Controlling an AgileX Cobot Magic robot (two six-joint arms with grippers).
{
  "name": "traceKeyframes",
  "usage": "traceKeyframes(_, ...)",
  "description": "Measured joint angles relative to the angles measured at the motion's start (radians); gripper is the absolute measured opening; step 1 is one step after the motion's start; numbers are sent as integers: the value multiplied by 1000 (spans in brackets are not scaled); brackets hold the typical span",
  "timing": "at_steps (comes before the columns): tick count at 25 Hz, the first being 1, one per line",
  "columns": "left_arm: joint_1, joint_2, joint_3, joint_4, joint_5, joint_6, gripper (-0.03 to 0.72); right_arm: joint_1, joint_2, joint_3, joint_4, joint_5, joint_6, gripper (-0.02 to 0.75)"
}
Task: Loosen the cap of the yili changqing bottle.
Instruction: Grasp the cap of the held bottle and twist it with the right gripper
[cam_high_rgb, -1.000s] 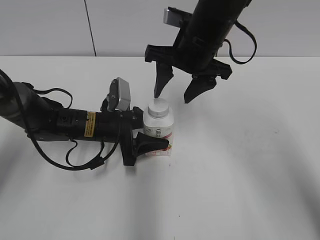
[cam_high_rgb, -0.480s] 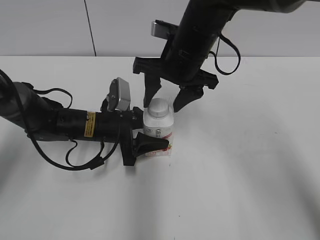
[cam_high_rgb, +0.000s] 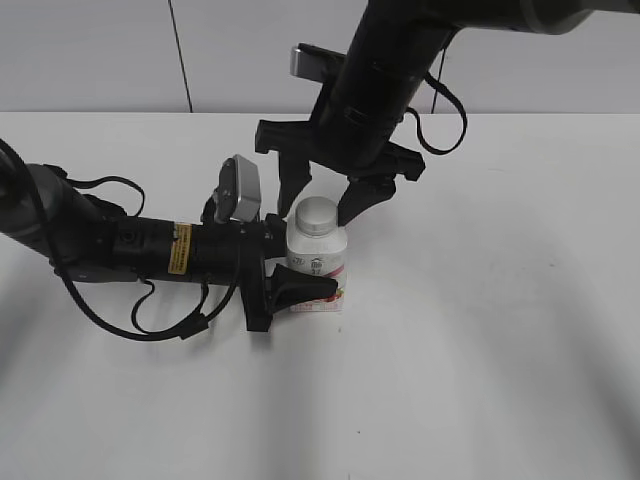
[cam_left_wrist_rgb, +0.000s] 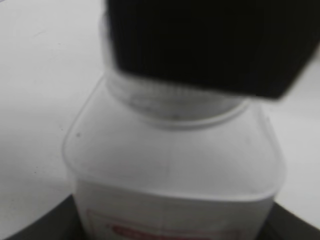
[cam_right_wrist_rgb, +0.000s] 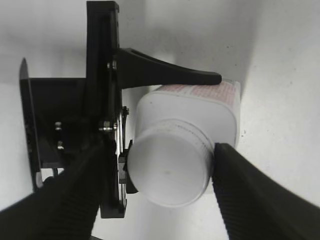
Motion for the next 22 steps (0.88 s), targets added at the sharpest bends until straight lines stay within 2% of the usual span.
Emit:
traceKeyframes(9, 0, 0, 0, 0, -1, 0, 409, 1, 0, 0, -23, 0, 1, 459)
traceKeyframes(22, 0, 0, 0, 0, -1, 0, 408, 1, 0, 0, -28, 0, 0, 451)
